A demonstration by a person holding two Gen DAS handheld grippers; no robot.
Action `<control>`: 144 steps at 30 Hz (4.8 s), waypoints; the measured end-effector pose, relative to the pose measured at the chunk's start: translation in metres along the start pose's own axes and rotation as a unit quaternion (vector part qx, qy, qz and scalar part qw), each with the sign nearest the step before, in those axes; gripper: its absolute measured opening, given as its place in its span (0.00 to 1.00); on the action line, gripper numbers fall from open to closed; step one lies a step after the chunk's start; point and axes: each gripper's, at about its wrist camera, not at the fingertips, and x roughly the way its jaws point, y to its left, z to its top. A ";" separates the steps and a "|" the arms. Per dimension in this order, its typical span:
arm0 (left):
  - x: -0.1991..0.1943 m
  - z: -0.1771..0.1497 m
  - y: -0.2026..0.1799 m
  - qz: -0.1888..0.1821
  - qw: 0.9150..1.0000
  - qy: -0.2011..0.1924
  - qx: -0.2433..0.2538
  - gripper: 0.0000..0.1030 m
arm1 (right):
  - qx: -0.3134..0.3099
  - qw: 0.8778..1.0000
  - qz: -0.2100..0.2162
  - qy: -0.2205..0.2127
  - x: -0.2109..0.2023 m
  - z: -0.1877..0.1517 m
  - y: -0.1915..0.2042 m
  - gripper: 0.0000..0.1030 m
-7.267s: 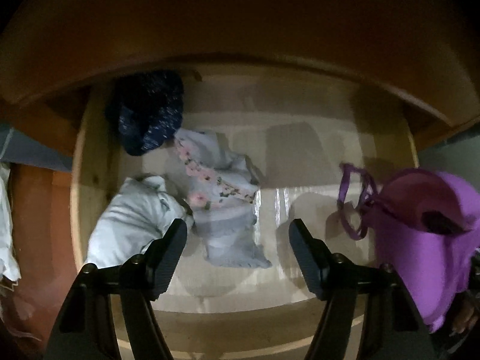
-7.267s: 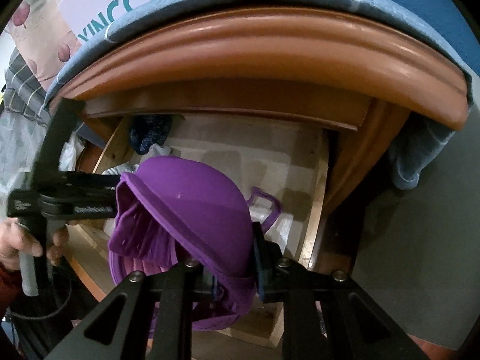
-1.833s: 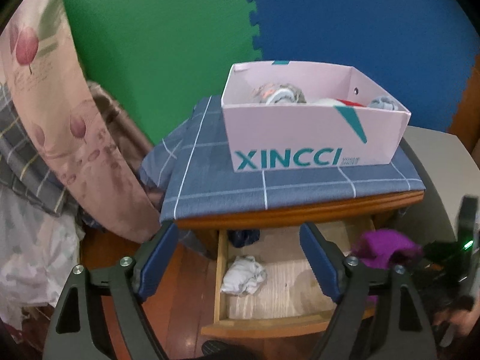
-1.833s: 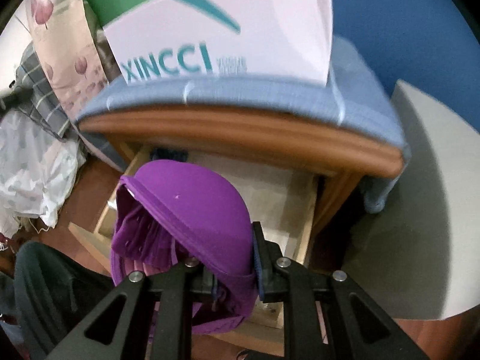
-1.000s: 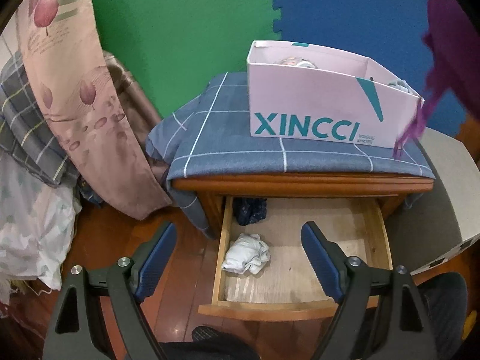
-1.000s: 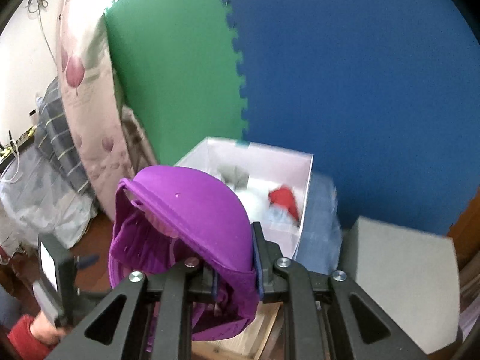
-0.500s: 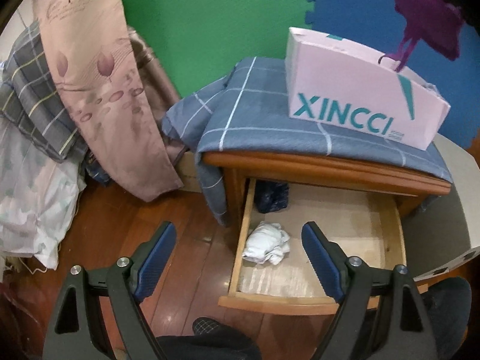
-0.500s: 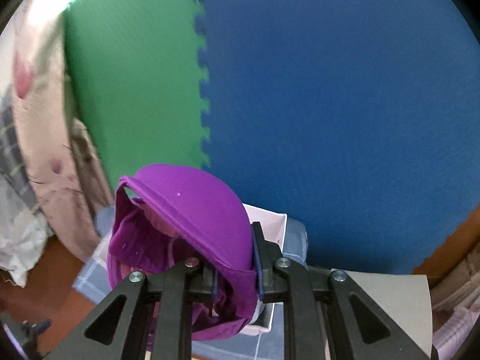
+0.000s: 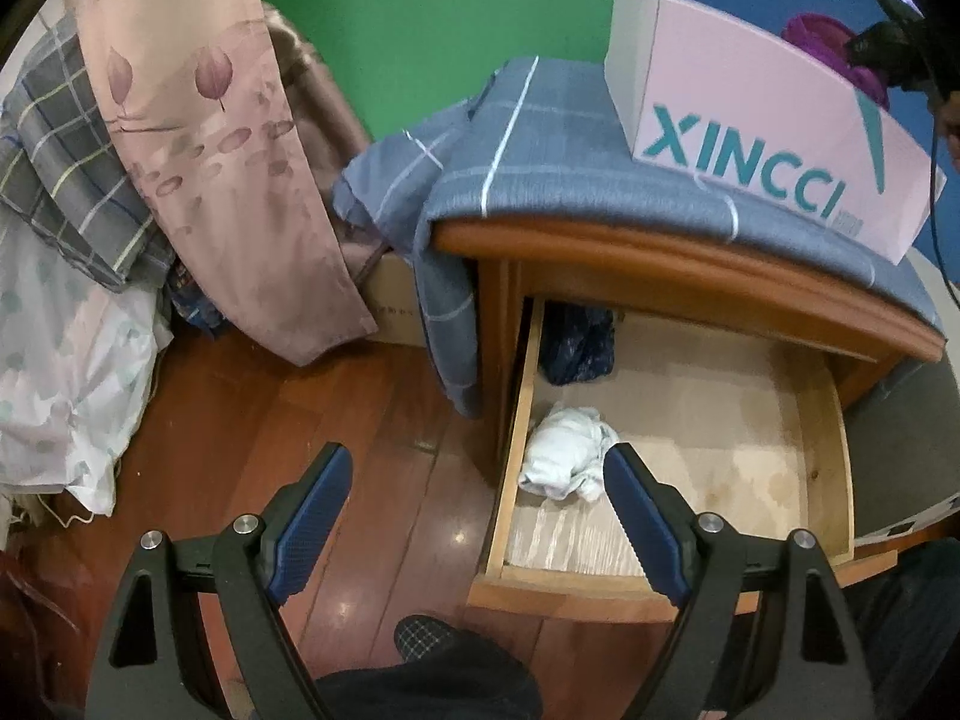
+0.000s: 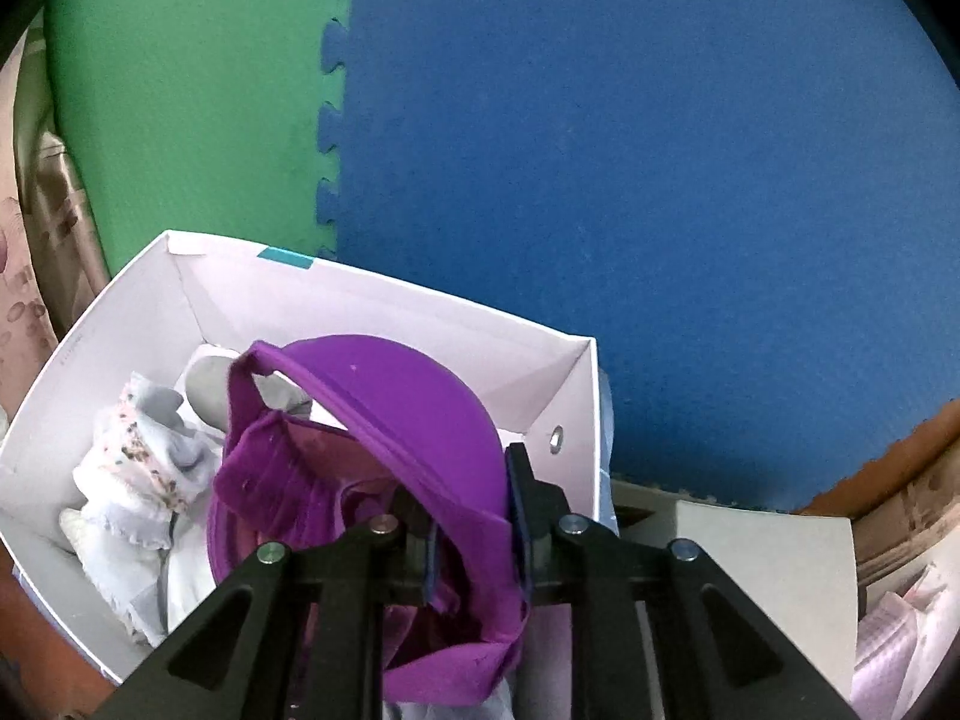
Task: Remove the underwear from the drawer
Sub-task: 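Lower the purple bra into the box and open the right tool, then move the right tool back down into the drawer toward the white underwear, then grasp the navy floral underwear in the drawer with the right tool, then lift the navy underwear while moving the left tool down into the drawer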
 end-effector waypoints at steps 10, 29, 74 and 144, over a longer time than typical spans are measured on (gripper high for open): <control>0.015 -0.013 0.002 -0.014 1.000 0.019 -0.020 0.81 | 0.000 0.999 0.021 -0.047 -0.025 -0.022 0.001 0.35; 0.017 -0.030 0.036 -0.007 0.995 0.011 -0.099 0.84 | -0.336 0.907 0.196 -0.160 -0.112 -0.271 0.166 0.33; 0.032 -0.031 0.061 -0.054 0.981 0.039 -0.182 0.87 | -0.474 0.853 0.132 -0.177 0.133 -0.288 0.315 0.34; 0.050 -0.007 -0.039 -0.052 0.997 0.042 0.036 0.87 | -0.315 0.904 0.205 0.204 0.117 -0.316 0.190 0.50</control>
